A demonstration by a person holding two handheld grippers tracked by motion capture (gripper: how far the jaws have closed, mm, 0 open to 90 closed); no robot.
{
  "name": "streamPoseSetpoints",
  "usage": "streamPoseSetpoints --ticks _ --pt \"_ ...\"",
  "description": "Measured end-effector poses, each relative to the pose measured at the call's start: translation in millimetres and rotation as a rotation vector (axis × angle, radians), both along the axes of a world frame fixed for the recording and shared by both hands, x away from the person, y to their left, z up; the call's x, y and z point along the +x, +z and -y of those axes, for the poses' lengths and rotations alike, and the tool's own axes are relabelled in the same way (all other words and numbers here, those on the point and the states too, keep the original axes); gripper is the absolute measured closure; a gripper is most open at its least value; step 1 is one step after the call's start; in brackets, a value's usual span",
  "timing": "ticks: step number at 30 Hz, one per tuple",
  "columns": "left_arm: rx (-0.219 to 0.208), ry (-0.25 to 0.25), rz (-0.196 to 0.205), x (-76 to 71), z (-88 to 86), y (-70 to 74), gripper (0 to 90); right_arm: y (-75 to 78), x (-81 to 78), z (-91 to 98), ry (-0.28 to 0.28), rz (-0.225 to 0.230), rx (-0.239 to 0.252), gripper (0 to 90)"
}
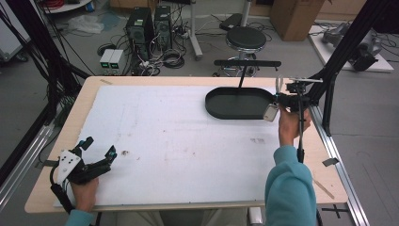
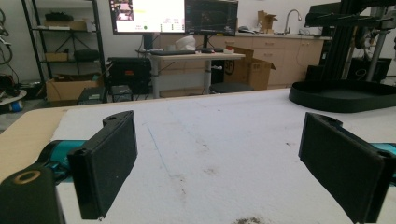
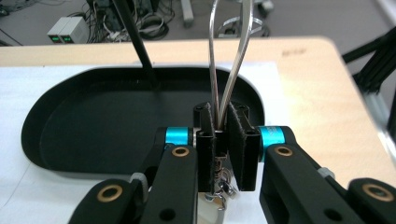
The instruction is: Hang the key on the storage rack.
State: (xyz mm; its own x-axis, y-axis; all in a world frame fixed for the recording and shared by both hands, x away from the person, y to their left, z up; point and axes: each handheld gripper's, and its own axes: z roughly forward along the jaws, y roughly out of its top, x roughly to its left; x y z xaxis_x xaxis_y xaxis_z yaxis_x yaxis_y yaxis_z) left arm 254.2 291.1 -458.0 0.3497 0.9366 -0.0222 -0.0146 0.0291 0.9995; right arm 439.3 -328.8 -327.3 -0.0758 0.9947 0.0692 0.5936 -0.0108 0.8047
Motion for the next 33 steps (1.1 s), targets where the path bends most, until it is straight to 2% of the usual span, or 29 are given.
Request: streamPoseSetpoints --ticks 4,6,8,17,20,33 --pt "0.000 -0.001 -0.003 0.1 -0.3 0.1 11.9 8.0 3.3 -0.8 0.006 0.044 -0.006 82.5" --pt "0.000 -0.001 -0.004 0.1 -0.3 0.1 11.9 11.0 5.9 -1.7 0.000 0.041 -0.012 82.5" --pt "0.000 -0.001 -0.004 0.2 -0.4 0.1 11.9 13.1 8.1 -3.1 0.006 0.063 -0.017 82.5" --pt "0.000 -0.001 -0.002 0.0 -0.3 0.0 11.9 13.6 17.8 -5.5 0.002 0.109 -0.026 82.4" --pt "-0.001 0.000 -0.001 -0.1 -0.1 0.0 11.9 12.1 20.7 -5.4 0.003 0.102 -0.039 82.5" --pt "0.004 0.001 0.002 -0.6 0.0 -0.1 11.9 4.3 30.3 -1.3 0.002 0.109 -0.019 82.4"
